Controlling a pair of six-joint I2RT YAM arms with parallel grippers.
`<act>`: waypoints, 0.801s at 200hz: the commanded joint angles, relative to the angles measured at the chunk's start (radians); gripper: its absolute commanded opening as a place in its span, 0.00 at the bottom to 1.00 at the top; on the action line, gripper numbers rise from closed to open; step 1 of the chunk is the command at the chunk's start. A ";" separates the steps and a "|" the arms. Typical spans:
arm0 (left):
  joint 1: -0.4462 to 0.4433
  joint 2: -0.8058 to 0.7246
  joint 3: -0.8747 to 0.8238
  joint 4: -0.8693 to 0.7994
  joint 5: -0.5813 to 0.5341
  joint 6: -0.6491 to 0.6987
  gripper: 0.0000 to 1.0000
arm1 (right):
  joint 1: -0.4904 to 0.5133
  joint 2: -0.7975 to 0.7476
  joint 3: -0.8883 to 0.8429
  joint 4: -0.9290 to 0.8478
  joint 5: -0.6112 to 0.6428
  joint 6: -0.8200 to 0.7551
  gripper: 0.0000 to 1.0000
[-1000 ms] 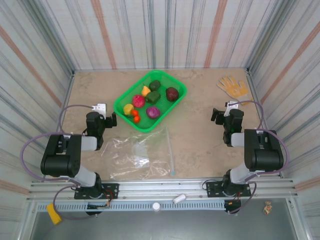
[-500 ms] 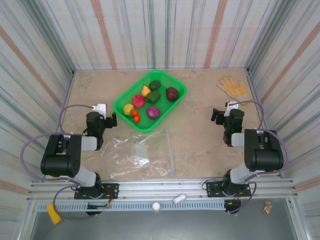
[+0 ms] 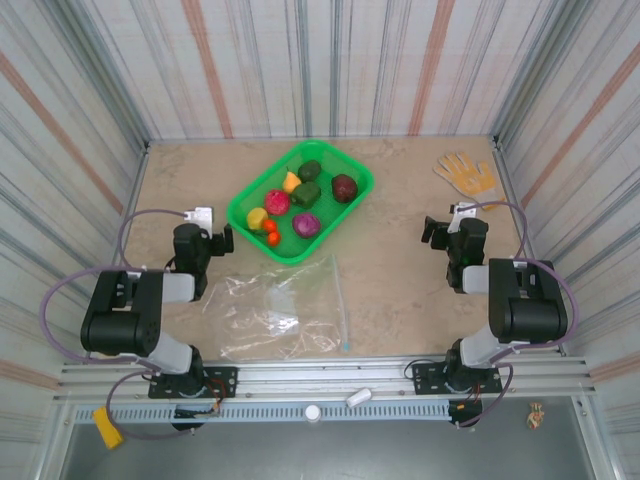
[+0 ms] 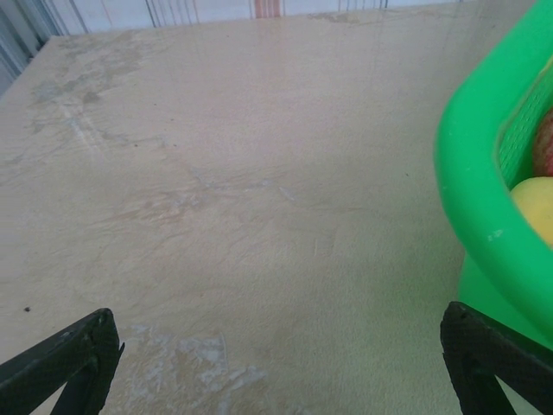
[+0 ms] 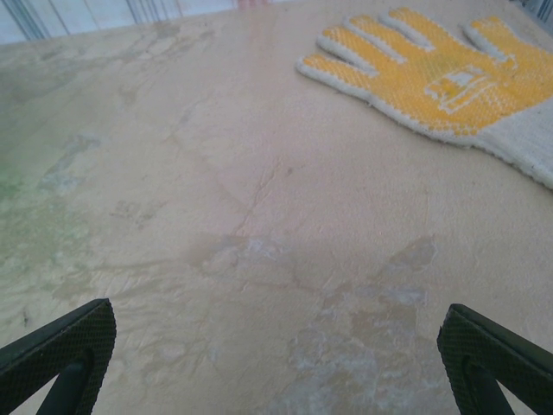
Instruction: Place the food in the zip-top bag and seal the zipper
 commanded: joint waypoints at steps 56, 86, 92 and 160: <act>-0.027 -0.441 -0.001 -0.269 -0.394 -0.116 0.99 | 0.125 -0.393 0.130 -0.307 0.134 0.012 0.99; -0.155 -0.638 0.134 -0.514 -0.386 -0.131 0.99 | 0.325 -0.499 0.262 -0.470 0.085 -0.027 0.99; -0.193 -0.670 0.165 -0.562 -0.363 -0.135 0.99 | 0.397 -0.514 0.298 -0.523 0.132 -0.045 0.99; -0.604 -0.730 0.653 -1.345 -0.160 -0.476 0.99 | 0.869 -0.492 0.851 -1.500 0.411 0.139 0.99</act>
